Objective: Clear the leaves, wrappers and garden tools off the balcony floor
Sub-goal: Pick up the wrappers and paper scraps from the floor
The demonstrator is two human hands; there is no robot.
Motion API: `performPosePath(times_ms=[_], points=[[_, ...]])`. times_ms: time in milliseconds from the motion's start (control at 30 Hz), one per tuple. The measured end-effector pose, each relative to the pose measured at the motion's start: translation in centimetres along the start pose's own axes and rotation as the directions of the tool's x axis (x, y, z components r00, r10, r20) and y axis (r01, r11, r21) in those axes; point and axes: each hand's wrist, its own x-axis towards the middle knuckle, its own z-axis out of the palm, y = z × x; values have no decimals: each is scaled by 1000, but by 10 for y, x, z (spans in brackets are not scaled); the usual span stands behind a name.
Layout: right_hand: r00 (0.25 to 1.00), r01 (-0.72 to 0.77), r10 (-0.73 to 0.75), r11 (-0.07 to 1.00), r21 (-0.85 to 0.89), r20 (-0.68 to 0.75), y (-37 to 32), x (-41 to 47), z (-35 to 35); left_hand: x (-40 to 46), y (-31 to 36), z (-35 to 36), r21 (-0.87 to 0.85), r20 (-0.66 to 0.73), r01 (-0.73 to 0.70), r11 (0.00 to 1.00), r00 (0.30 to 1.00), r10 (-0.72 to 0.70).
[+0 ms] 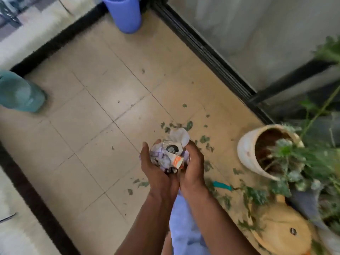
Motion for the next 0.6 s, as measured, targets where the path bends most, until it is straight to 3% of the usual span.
performPosePath(times_ms=[167,333,433,467,567,600], points=[[994,-64,71,994,-87,81,-34,61,65,50,48,54,-16,-3,-152,988,988,152],[976,-75,83,996,-50,203,-72,117,139,96,98,117,-62,49,-206,977,977,209],[972,-124,132,991,-54,196,-90,143,188,124,125,150,-84,46,-238,968,969,243],[973,-130,139,990,-64,185,-94,152,204,139,132,155,-48,24,-253,966,967,254],[961,-77,106,990,-121,254,-105,173,255,197,144,167,341,12,-295,892,951,310],[958,-71,95,993,-95,272,-109,180,271,211,151,174,395,-1,-300,868,945,327]])
